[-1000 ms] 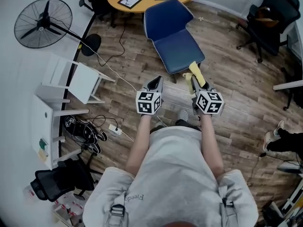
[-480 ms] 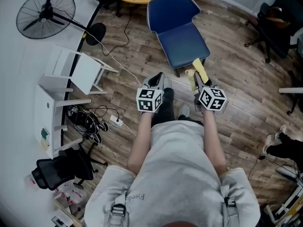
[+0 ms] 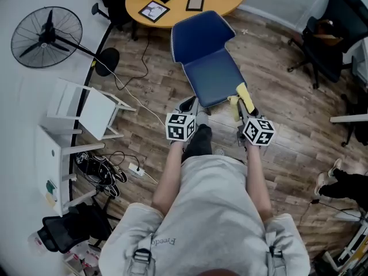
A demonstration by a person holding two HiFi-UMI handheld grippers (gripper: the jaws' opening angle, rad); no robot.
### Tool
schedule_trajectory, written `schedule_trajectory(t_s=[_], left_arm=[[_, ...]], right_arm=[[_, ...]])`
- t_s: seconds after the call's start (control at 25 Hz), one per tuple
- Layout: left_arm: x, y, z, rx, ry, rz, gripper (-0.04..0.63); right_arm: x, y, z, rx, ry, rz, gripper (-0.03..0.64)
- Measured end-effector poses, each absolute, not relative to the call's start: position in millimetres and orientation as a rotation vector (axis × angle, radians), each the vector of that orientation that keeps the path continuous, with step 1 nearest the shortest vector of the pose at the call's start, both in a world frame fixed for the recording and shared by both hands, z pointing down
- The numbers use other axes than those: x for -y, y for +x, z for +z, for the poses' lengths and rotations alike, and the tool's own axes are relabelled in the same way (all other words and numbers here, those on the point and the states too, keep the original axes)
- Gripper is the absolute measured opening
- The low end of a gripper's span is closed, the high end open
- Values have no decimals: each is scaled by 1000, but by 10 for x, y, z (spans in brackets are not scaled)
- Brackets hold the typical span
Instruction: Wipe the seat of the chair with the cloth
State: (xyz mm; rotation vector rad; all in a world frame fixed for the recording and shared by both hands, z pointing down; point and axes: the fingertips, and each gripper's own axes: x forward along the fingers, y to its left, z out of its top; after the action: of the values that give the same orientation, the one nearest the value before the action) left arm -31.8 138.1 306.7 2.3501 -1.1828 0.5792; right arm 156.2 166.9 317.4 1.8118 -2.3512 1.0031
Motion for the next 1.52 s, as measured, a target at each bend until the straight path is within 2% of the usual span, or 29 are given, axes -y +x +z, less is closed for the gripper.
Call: schedule_trajectory(t_s=[0.28,0.56,0.88,1.24,1.52], left_arm=[[-569,-435,3212,1130,2319,596,28],[252,-868,3326,1145,2244,504,28],[456,-1198,3832,1089,2142,546,28],[544,-1392,4376,1091,2085,601,28],[1027,-1604,4898,1179,2087,678,28]], right_arm=[[-1051,1522,3384,2290,1820,1127,83],[-371,1349,3421,2244,1807,1199,83],[-66,1485,3721,2095,1827,1192,83],[-87,1402,4459,2017,1666,1256,83],[438,1440,5586,2010,1595,1256,84]])
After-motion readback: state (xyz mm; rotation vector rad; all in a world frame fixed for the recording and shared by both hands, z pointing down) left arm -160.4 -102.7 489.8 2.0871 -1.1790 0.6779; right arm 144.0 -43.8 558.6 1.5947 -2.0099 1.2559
